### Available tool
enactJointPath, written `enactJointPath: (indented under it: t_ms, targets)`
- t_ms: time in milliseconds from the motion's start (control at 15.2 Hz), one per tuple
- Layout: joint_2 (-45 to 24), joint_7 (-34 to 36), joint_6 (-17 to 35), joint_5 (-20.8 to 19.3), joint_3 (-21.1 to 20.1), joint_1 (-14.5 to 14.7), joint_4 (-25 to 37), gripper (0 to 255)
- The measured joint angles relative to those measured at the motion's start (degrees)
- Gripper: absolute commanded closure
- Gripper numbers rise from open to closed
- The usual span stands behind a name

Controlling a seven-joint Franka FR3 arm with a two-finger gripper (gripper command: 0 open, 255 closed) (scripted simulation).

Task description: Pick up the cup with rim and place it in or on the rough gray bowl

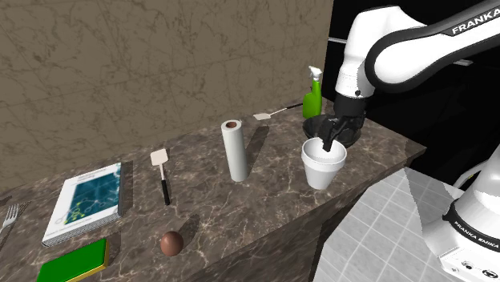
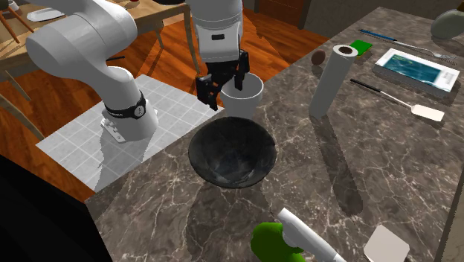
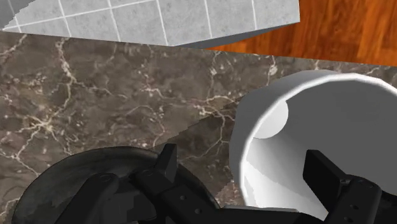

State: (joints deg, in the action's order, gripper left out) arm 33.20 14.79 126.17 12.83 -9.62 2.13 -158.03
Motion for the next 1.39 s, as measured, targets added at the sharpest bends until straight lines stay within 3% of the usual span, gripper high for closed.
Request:
enactJointPath:
  t_ms: [264, 660, 726, 1386]
  targets:
    - [-1.74, -0.2, 3.18, 0.44, -0.34, 0.18, -1.41, 0]
    - [-1.97, -0.19, 3.63, 0.52, -0.42, 0.23, -1.59, 0]
    - [-1.97, -0.19, 3.63, 0.52, -0.42, 0.23, -1.59, 255]
    - [-1.91, -0.2, 3.64, 0.5, -0.37, 0.2, -1.53, 255]
